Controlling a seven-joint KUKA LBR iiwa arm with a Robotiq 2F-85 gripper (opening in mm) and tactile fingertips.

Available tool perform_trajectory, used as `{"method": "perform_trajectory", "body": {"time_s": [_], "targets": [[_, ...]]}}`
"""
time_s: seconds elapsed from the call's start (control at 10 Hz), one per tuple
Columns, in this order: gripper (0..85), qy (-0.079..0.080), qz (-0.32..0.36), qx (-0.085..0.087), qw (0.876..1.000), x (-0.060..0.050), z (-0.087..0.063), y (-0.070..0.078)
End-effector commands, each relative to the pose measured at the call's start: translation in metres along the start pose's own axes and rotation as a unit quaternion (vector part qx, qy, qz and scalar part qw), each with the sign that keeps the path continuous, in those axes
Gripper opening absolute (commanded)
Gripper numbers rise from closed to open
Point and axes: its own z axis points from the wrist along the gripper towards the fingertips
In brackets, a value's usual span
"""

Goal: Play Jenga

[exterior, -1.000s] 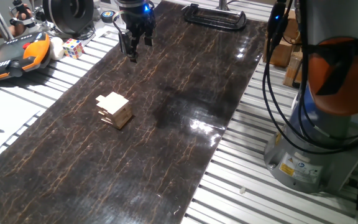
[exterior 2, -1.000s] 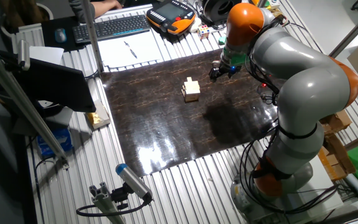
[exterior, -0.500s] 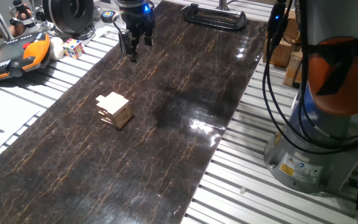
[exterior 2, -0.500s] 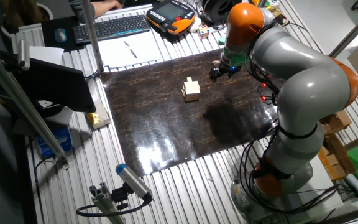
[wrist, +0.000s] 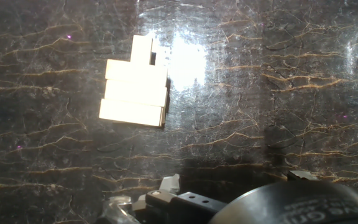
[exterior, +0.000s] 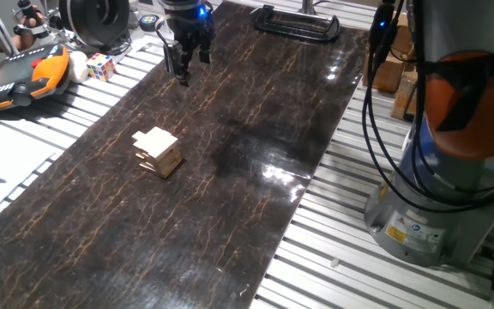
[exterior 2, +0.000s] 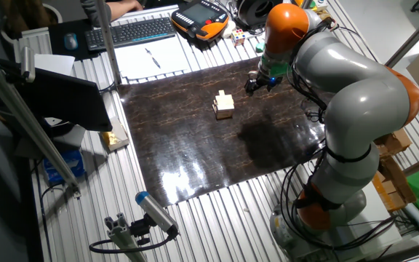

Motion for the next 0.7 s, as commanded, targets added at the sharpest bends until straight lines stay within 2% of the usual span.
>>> {"method": "perform_trajectory", "body": {"time_s": [0.0,0.1,0.6], "targets": [[84.0,0.135,-0.194,0.046,0.97,-0.0001,-0.0001,0.0],[1.0,0.135,-0.194,0.046,0.97,-0.0001,-0.0002,0.0],[1.0,0.133,-0.198,0.046,0.97,0.0002,-0.0002,0.0]]}}
